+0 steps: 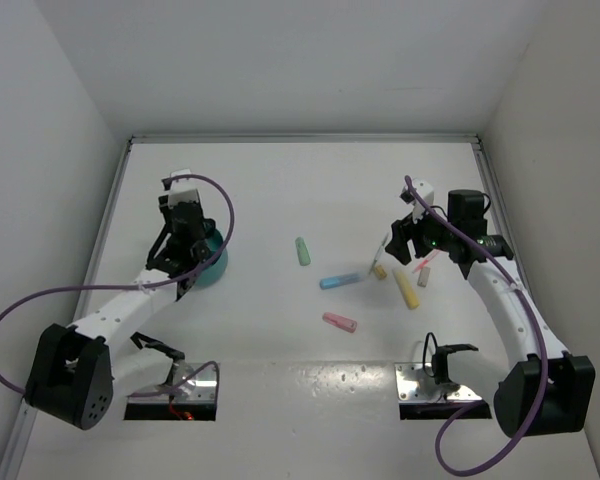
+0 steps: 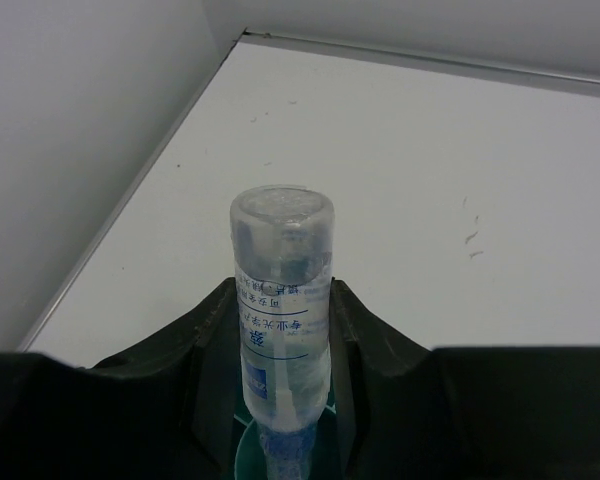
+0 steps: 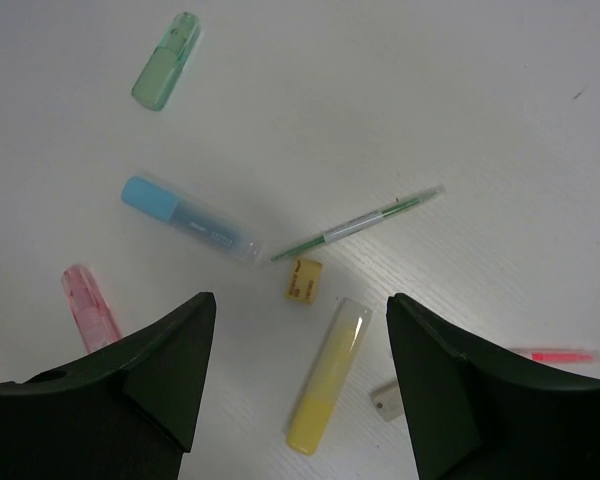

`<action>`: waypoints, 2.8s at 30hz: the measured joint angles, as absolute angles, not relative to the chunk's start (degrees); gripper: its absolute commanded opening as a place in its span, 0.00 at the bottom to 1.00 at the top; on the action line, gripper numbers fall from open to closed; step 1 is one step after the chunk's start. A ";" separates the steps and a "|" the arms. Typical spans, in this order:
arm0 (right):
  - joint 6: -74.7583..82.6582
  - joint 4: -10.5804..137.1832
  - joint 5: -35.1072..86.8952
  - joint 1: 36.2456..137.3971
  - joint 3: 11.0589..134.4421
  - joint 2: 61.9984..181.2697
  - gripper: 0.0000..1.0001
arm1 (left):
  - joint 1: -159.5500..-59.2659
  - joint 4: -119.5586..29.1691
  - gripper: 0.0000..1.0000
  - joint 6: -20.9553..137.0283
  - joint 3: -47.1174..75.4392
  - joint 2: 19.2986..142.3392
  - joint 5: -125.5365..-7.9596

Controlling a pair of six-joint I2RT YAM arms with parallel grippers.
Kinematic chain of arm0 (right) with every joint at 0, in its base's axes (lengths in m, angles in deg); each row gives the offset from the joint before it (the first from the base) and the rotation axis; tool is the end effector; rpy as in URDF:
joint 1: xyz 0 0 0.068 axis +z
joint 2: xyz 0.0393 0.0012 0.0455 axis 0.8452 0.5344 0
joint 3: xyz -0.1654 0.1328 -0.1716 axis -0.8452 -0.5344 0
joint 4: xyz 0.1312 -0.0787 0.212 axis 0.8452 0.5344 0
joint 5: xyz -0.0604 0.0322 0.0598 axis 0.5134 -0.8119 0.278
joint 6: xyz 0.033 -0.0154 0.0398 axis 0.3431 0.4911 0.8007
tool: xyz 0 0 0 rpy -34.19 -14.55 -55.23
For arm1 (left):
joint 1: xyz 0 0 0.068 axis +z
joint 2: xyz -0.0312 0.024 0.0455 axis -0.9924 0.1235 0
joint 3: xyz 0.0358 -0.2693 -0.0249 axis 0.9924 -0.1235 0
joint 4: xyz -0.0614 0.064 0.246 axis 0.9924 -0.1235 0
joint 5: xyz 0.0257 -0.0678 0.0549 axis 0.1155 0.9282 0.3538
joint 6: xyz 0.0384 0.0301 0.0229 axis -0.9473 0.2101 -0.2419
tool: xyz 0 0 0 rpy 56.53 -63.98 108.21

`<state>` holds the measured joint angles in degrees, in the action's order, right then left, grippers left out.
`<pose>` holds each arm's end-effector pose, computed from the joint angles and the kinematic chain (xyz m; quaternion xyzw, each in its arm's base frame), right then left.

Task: Sort the stationery into containers
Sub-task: Place the stationery in the storage box.

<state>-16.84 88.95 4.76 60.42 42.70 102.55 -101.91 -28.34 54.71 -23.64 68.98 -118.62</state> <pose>0.2244 0.0278 0.2637 -0.2276 0.8632 0.1884 0.4093 0.2386 -0.0561 0.2651 -0.1704 0.7317 0.1368 0.6457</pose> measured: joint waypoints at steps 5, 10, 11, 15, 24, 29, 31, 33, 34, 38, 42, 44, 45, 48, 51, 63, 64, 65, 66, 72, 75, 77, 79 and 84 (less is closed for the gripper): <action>-16.84 88.95 4.76 60.42 42.70 102.55 0.70 | -101.91 -28.32 0.00 55.32 -23.64 70.75 -117.93; -16.84 88.95 4.76 60.42 42.70 102.55 0.70 | -101.91 -28.49 0.00 56.13 -23.64 71.93 -117.84; -16.84 88.95 4.76 60.42 42.70 102.55 0.70 | -101.93 -28.80 0.00 56.24 -23.64 72.07 -117.88; -17.02 88.99 4.78 60.42 42.74 102.55 0.70 | -102.11 -30.17 0.00 57.00 -23.64 72.09 -118.38; -17.50 88.97 4.74 60.42 43.35 102.46 0.70 | -102.72 -34.15 0.05 58.77 -23.59 72.09 -119.37; -17.52 88.97 4.45 60.42 43.35 102.46 0.70 | -102.72 -36.12 0.11 59.43 -23.55 72.09 -119.39; -17.52 88.97 4.41 60.42 43.35 102.46 0.70 | -102.72 -36.42 0.12 59.63 -23.55 72.09 -119.32; -17.52 88.99 4.39 60.42 43.35 102.46 0.70 | -102.72 -36.75 0.13 59.69 -23.38 72.09 -119.15; -17.52 89.01 4.37 60.42 43.35 102.44 0.70 | -102.72 -36.97 0.15 59.71 -23.29 72.09 -119.04; -17.54 89.10 4.37 60.42 43.35 102.20 0.70 | -102.72 -37.63 0.20 60.04 -23.14 72.09 -117.86; -17.56 89.40 4.37 60.42 43.35 102.05 0.70 | -102.72 -38.15 0.21 60.02 -23.14 72.09 -116.81; -17.59 89.43 4.37 60.42 43.35 102.05 0.70 | -102.72 -38.35 0.23 60.02 -23.14 72.09 -116.57; -17.63 89.43 4.37 60.42 43.35 102.05 0.70 | -102.72 -38.46 0.23 60.02 -23.14 72.09 -116.53; -17.69 89.43 4.37 60.42 43.35 102.03 0.70 | -102.72 -38.74 0.25 60.02 -23.14 72.09 -116.33; -17.72 89.43 4.37 60.42 43.35 102.03 0.70 | -102.72 -38.96 0.28 60.02 -23.14 72.09 -116.11; -17.72 89.43 4.37 60.42 43.35 102.03 0.70 | -102.72 -39.99 0.45 60.00 -22.90 72.09 -115.70; -17.72 89.43 4.37 60.42 43.35 102.03 0.70 | -102.72 -40.18 0.45 60.00 -22.90 72.09 -115.67; -17.72 89.43 4.37 60.42 43.35 102.03 0.70 | -102.72 -40.32 0.45 60.00 -22.90 72.09 -115.67; -17.72 89.43 4.37 60.42 43.35 102.03 0.70 | -102.72 -40.38 0.47 60.00 -22.90 72.09 -115.67; -17.72 89.43 4.37 60.42 43.35 102.03 0.70 | -102.72 -40.40 0.51 59.80 -21.98 72.07 -115.67; -17.72 89.43 4.37 60.42 43.35 102.03 0.70 | -102.70 -40.47 0.54 59.58 -21.63 72.04 -115.67; -17.74 89.43 4.37 60.42 43.35 102.03 0.70 | -102.70 -40.66 0.54 59.56 -21.45 71.93 -115.48; -17.72 89.43 4.37 60.42 43.35 102.03 0.70 | -102.70 -41.01 0.52 59.60 -21.41 71.48 -115.24; -17.72 89.43 4.37 60.42 43.35 102.03 0.70 | -102.68 -44.36 0.10 60.17 -19.81 67.28 -113.86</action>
